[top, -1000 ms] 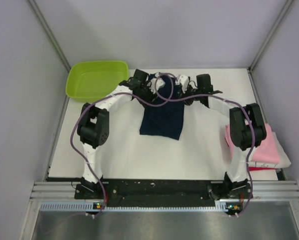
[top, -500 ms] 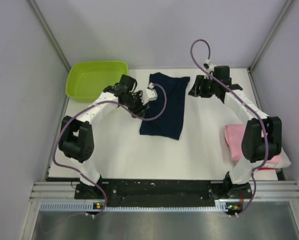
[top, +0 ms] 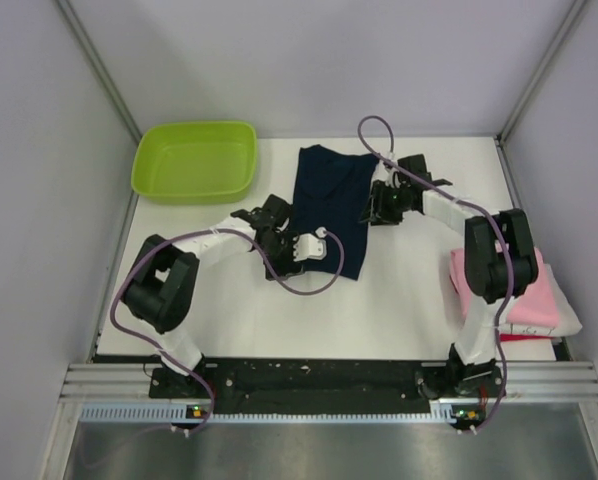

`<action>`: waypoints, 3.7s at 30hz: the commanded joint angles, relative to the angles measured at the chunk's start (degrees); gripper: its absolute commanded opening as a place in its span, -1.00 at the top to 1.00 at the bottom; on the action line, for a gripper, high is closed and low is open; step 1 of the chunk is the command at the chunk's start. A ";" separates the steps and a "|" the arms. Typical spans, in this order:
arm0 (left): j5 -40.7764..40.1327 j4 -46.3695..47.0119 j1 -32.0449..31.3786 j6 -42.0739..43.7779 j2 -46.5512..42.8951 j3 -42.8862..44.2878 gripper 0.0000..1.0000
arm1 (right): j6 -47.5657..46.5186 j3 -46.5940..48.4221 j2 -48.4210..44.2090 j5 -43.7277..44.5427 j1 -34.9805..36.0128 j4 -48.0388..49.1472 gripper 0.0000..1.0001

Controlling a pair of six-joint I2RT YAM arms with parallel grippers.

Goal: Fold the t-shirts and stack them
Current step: Fold the folded rectangular tshirt in 1/3 of the way

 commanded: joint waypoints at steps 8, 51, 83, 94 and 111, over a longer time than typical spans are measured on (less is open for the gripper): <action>-10.73 12.26 -2.90 -0.08 -0.83 -3.78 -0.13 | -1.26 8.54 10.41 1.40 0.37 2.65 0.28; -8.72 4.62 -3.96 -5.97 -2.93 -6.77 1.00 | 9.38 -22.83 -12.09 -4.48 9.25 8.70 0.19; 4.37 -17.98 3.57 -13.34 -16.91 -3.37 -0.60 | -2.12 -24.97 -26.77 -1.16 4.94 -13.88 0.10; 5.35 -2.60 7.56 -23.64 1.01 13.01 -0.26 | -13.64 5.89 0.38 1.66 2.57 -0.87 0.08; 5.61 -6.46 7.64 -16.16 7.17 14.68 1.00 | -14.79 9.60 11.65 -6.42 2.66 -1.40 0.83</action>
